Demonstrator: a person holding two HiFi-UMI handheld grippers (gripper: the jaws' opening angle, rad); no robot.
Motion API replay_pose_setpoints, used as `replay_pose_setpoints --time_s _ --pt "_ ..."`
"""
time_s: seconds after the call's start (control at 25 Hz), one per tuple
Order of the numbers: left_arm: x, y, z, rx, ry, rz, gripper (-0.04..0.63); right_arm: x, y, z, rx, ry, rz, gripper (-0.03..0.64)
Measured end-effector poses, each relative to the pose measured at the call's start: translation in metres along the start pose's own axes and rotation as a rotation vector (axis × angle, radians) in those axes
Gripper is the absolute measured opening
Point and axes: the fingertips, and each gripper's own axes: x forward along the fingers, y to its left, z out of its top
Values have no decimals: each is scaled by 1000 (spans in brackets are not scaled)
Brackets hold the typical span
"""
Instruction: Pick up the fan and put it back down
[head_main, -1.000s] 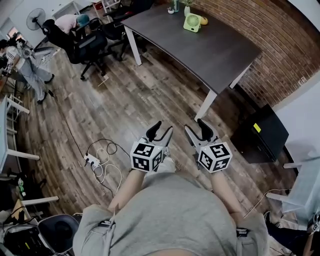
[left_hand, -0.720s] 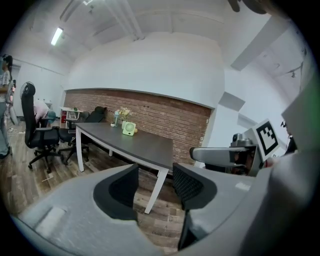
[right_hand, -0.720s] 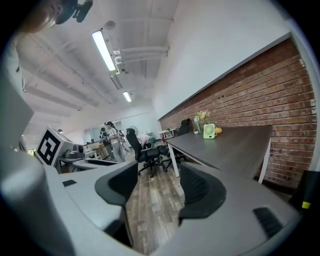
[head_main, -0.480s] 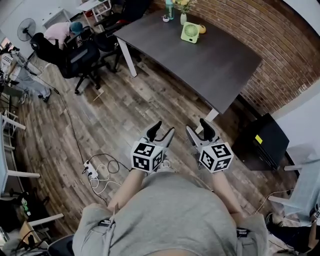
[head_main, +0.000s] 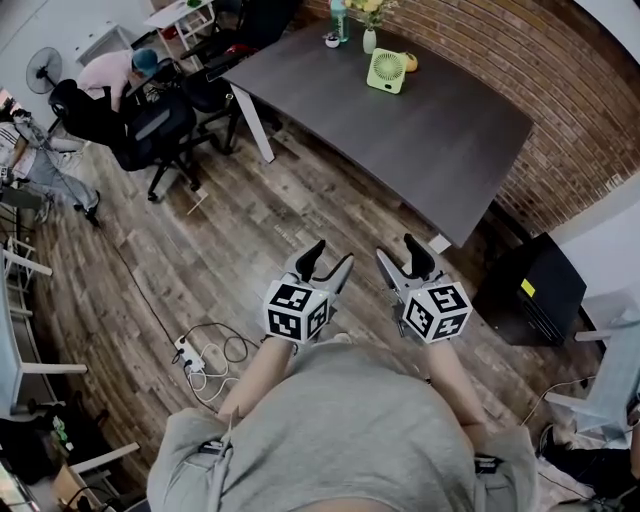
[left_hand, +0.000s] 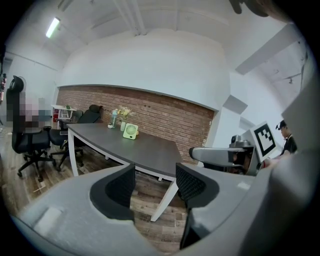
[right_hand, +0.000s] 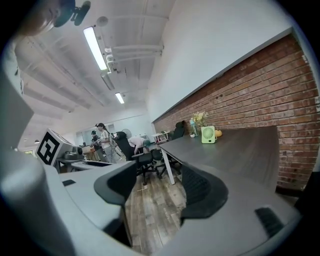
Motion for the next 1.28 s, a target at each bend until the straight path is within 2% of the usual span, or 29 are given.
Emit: replay_pose_setpoints --time_s 0.36,0.76,1.0,1.28 --pt "20 35 9 -21 0 5 241 36 -1 2 16 17 11 272" --pt "59 67 25 -29 -22 17 241 76 -26 12 8 17 19 273" --pt "103 94 43 -16 -28 17 241 119 -56 28 6 1 30 273" --pt "166 134 82 -4 -18 4 241 184 -100 67 6 -20 23 273"
